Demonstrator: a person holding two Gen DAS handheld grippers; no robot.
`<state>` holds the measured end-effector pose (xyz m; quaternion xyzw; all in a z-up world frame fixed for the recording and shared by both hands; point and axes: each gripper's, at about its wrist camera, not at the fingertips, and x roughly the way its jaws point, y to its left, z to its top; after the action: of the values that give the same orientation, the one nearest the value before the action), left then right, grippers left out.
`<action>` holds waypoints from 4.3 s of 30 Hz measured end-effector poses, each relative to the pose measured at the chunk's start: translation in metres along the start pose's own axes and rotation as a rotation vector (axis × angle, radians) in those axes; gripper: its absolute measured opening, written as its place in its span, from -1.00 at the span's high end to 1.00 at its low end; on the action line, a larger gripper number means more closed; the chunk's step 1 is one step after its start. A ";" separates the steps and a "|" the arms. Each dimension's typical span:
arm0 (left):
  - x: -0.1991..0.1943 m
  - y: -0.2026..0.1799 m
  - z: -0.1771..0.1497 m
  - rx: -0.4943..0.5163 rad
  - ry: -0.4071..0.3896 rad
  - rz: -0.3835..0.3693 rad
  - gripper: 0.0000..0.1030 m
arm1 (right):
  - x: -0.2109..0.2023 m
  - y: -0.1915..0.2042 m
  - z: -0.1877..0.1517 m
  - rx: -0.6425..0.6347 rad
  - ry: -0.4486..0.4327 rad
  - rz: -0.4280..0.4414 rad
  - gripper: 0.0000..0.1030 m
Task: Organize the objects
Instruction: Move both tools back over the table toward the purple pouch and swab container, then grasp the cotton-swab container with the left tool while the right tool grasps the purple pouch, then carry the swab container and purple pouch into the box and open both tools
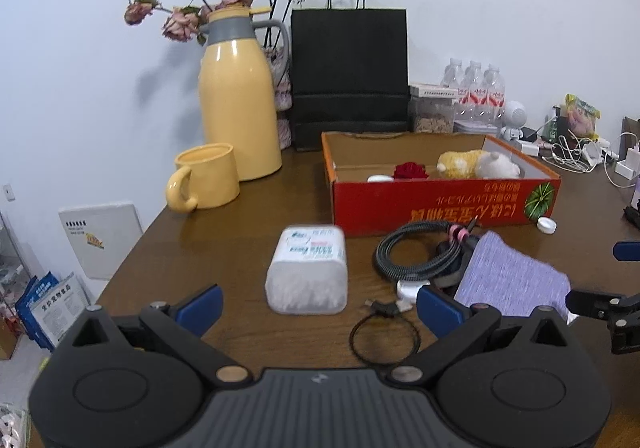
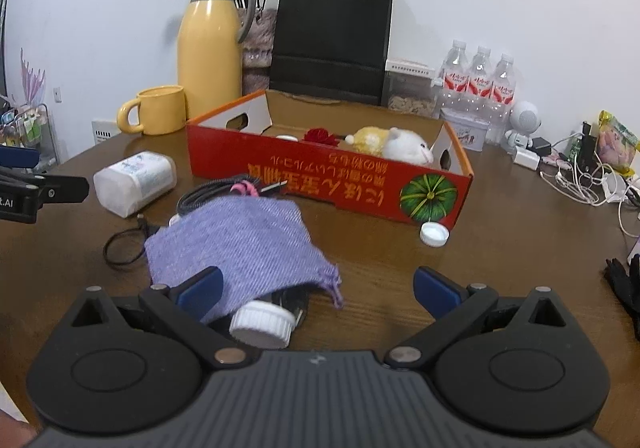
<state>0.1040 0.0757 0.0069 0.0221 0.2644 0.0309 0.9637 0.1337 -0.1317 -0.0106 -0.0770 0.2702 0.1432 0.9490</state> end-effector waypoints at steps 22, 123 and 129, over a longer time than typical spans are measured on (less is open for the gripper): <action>0.006 0.029 -0.017 -0.063 0.048 0.009 -1.00 | 0.050 0.033 0.012 -0.029 0.015 0.138 -0.50; 0.105 -0.086 0.126 -0.132 -0.083 -0.038 -0.25 | 0.056 -0.064 0.104 0.194 -0.322 0.155 0.90; 0.135 -0.083 0.138 -0.146 -0.069 -0.025 -0.25 | 0.088 -0.067 0.118 0.194 -0.305 0.164 0.90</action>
<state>0.2947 -0.0014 0.0518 -0.0505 0.2285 0.0371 0.9715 0.2842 -0.1487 0.0468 0.0599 0.1411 0.2033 0.9670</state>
